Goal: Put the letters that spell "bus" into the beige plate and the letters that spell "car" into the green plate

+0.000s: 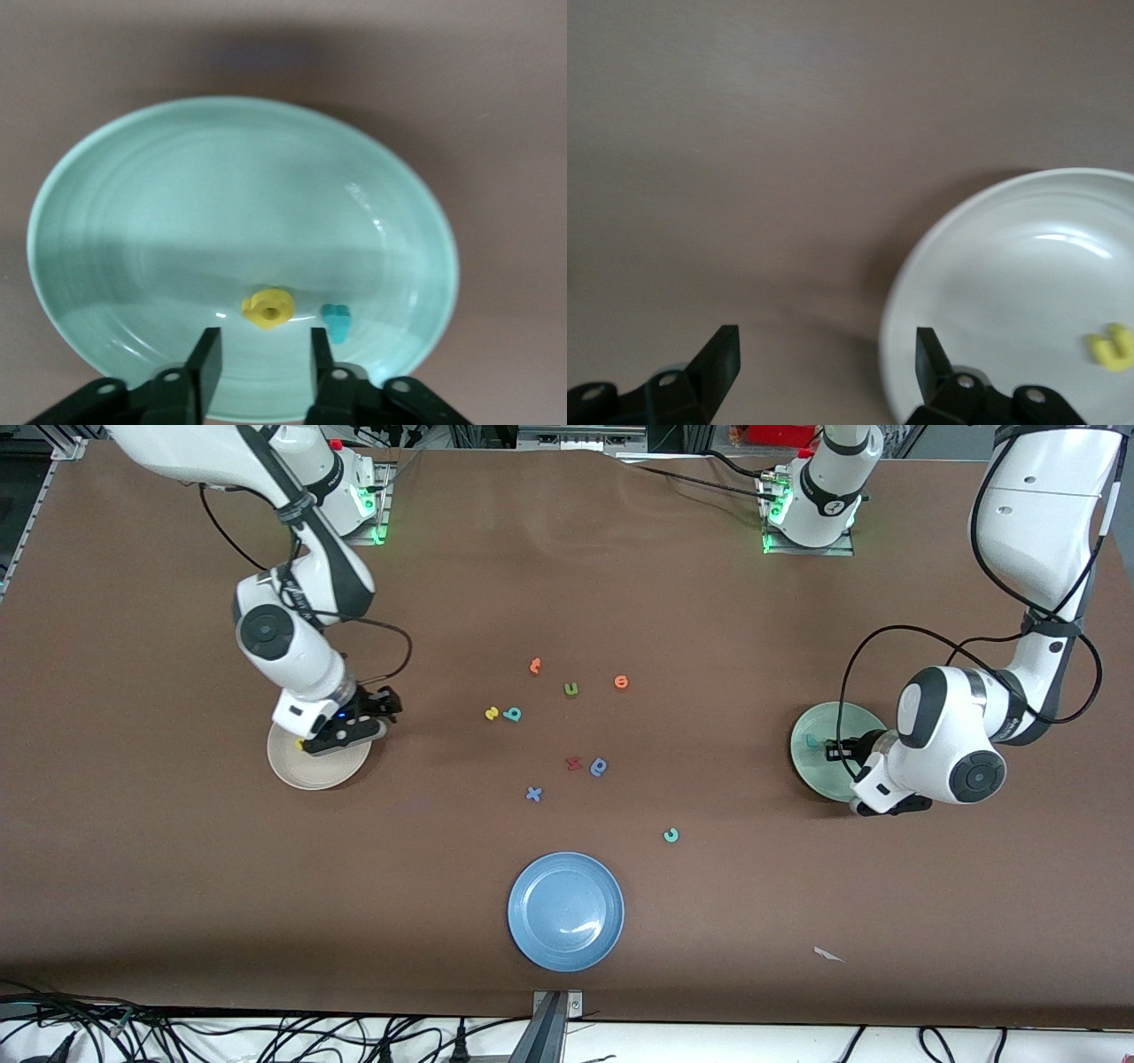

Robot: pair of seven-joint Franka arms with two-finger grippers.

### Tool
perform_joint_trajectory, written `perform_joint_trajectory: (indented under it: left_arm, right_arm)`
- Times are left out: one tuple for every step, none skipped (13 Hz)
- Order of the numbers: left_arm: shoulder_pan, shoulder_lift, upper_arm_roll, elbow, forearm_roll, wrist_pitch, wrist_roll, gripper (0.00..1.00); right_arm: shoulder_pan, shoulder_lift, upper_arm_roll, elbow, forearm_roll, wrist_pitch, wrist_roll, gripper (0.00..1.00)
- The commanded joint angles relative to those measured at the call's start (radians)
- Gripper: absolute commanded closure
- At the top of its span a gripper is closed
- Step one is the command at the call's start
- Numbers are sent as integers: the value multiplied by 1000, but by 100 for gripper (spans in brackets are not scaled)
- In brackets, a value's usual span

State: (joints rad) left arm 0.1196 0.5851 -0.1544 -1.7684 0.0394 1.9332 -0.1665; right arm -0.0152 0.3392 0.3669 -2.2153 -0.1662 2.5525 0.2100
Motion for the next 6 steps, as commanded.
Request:
perform_joint_trajectory:
  left_arm:
    - [-9,-70,-30,-2,17,-10,-34,1]
    - [-11,-80,-33,-3,17,-10,-41,1]
    - [-11,-80,-53,0,14,-10,-80,1]
    - [-12,-80,-77,13,14,-7,-164,1]
    - [-15,-76,-121,30,14,4,-280,1]
    - [-24,-62,-145,61,13,12,-395,1]
  right_arm:
    - [121,46,-5,29,17,63,255,11]
    - [157,55,-5,35,16,75,346,11]
    - [187,73,-5,48,7,78,432,11]
    - [213,84,-5,57,7,78,504,11]
    - [234,99,-5,69,4,78,572,11]
    - [244,112,-5,78,1,80,615,11]
